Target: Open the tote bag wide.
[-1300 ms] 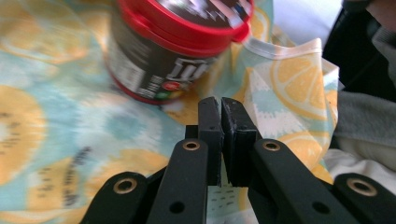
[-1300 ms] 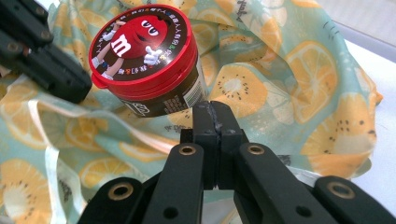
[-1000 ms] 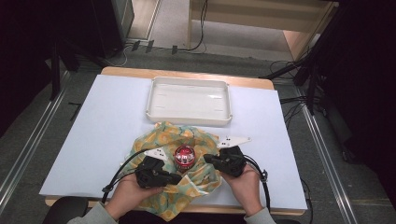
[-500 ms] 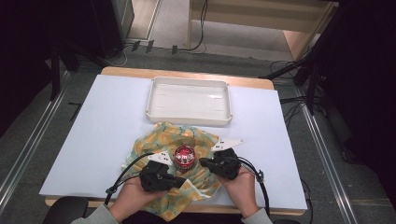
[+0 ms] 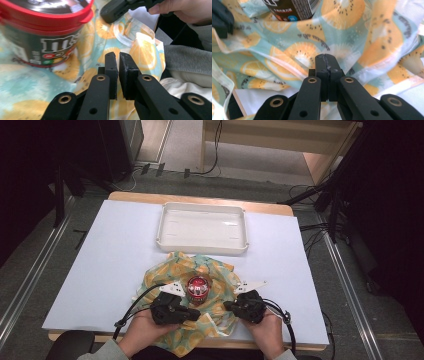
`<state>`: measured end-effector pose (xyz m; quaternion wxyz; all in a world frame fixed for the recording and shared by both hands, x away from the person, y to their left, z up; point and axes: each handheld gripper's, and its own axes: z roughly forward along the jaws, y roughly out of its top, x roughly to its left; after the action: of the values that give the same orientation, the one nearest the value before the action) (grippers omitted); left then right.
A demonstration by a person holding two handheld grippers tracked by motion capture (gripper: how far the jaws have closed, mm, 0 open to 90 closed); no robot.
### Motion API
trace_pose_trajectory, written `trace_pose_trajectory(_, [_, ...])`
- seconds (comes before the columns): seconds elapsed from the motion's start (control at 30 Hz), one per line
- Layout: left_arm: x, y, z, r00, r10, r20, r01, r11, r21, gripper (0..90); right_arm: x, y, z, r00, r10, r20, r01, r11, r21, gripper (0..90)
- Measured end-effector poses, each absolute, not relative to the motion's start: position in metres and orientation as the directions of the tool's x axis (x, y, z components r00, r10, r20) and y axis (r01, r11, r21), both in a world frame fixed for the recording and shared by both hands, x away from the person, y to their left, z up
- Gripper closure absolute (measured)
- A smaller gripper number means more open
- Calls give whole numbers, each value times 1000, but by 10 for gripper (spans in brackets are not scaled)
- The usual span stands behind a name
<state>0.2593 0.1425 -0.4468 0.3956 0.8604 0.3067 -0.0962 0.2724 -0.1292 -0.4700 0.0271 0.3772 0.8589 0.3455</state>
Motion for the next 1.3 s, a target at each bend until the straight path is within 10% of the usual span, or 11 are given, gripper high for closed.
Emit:
trace_pose_trajectory(0.63, [271, 164, -433, 788, 503, -355, 597, -486, 638, 758, 276, -141, -461, -718, 656, 232, 608, 430, 667, 872])
trace_pose_trajectory(1.3, [281, 184, -422, 771, 543, -334, 606, -461, 648, 524, 278, -150, -444, -726, 645, 240, 578, 382, 721, 654])
